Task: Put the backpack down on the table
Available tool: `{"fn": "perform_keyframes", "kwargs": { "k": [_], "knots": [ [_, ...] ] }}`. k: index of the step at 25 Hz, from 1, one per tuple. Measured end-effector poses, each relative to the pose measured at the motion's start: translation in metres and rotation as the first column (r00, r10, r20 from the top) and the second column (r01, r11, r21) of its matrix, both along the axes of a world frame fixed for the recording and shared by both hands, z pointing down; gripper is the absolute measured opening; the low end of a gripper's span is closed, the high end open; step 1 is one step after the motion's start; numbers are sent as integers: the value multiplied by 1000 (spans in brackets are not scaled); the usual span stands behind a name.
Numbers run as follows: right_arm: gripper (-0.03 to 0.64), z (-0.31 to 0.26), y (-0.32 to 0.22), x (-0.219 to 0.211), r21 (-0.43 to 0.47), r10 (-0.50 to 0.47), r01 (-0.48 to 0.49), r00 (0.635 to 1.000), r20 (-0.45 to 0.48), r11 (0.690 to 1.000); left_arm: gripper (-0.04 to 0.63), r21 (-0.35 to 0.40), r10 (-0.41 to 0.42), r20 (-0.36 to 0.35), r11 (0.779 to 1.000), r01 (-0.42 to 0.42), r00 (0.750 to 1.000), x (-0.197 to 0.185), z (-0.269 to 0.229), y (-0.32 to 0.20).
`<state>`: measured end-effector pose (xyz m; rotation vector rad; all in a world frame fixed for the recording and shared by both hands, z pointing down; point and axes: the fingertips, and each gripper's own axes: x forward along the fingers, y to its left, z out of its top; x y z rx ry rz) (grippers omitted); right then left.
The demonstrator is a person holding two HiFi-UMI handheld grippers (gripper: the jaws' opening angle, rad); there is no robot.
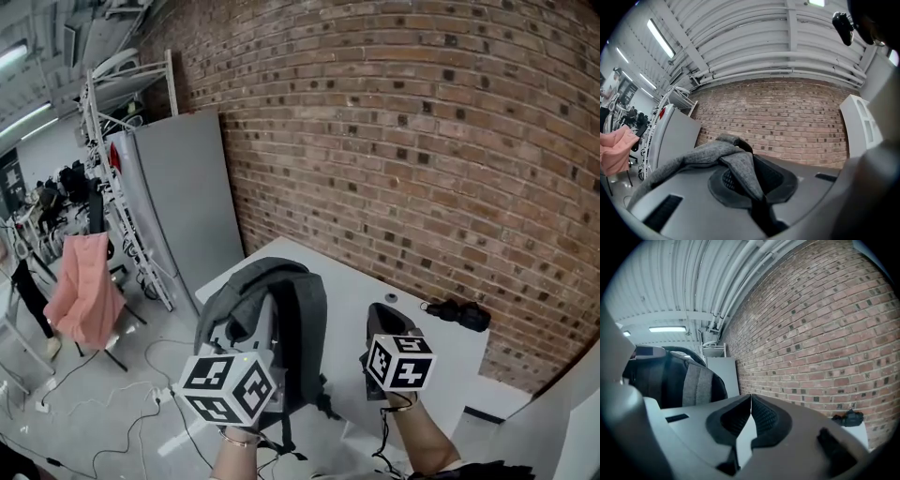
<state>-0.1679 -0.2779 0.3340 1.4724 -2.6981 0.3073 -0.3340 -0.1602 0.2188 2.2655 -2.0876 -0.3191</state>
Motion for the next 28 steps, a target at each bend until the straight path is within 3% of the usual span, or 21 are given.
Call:
{"fn": "perform_keyframes", "kwargs": {
  "k": [9,17,28],
  "knots": [
    [31,19,-53,20,-51,73,-73,997,-8,996,37,-7,32,-52,999,-33,998,-11,9,-49],
    [31,0,-86,11,-7,43,-43,999,-8,999,37,-18,8,-9,1000,-8,1000,-6,5,-88],
    [31,3,-118,8,-10,47,-47,998,-34,999,38,-60,14,-9,998,-15,1000,-13,17,-137]
  ]
}}
